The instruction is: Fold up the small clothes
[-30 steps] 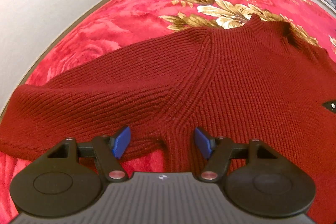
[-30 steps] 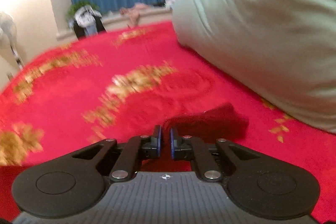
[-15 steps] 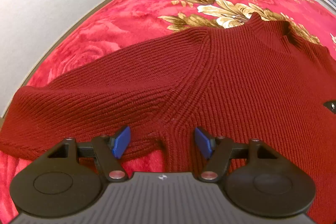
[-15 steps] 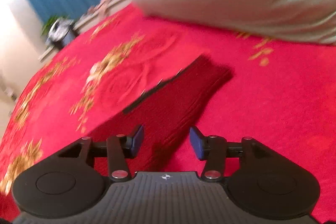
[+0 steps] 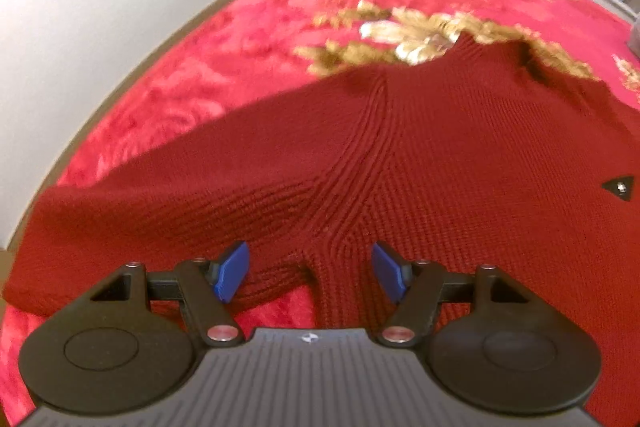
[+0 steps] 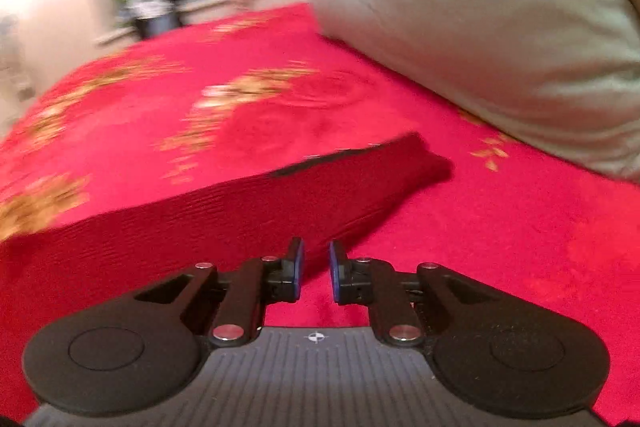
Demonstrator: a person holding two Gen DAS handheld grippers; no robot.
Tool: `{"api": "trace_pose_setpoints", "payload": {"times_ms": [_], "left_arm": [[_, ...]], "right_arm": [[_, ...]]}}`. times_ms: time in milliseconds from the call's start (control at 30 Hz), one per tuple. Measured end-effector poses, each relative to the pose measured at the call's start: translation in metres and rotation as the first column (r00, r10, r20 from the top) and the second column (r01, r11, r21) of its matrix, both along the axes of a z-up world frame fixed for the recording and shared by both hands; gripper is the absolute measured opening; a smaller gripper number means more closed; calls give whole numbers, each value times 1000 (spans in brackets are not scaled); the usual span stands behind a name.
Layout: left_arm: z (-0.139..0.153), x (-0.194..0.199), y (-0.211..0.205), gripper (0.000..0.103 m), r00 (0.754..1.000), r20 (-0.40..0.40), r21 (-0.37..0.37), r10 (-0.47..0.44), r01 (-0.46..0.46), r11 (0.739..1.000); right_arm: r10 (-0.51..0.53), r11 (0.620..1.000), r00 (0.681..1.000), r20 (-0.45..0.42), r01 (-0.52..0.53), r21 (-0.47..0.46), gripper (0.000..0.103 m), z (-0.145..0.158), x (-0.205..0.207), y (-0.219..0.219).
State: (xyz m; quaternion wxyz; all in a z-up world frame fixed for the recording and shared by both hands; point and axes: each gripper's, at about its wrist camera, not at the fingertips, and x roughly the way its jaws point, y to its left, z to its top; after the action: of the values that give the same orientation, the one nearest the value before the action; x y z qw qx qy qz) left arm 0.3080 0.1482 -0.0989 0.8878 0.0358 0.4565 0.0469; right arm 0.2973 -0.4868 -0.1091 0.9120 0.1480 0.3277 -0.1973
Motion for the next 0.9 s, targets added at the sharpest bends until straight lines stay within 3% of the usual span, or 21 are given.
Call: {"api": "trace_pose_setpoints", "payload": {"times_ms": [167, 300, 400, 533, 700, 767, 833, 900], "left_arm": [[28, -34, 2, 73, 987, 158, -24, -18, 22, 999], [52, -73, 1, 73, 973, 233, -59, -12, 27, 998], [74, -111, -4, 73, 964, 264, -89, -32, 58, 994], [100, -174, -11, 73, 942, 323, -66, -87, 114, 991], [102, -240, -5, 73, 896, 427, -14, -118, 137, 991], [88, -250, 0, 73, 901, 425, -28, -90, 112, 993], [78, -245, -3, 72, 935, 349, -17, -70, 81, 997], [77, -240, -7, 72, 930, 363, -10, -63, 71, 997]], "right_arm": [[209, 976, 976, 64, -212, 44, 39, 36, -90, 48], [374, 922, 927, 25, -374, 96, 47, 37, -155, 91], [432, 896, 901, -38, -424, 133, 48, 25, -192, 111], [456, 885, 883, -114, -436, 165, 48, 15, -228, 119], [592, 803, 792, -150, -564, 193, 48, 5, -276, 126], [623, 780, 767, -153, -593, 203, 48, -2, -293, 129], [641, 767, 749, -168, -613, 190, 48, -8, -303, 136], [662, 749, 729, -174, -639, 174, 49, -13, -309, 145]]}}
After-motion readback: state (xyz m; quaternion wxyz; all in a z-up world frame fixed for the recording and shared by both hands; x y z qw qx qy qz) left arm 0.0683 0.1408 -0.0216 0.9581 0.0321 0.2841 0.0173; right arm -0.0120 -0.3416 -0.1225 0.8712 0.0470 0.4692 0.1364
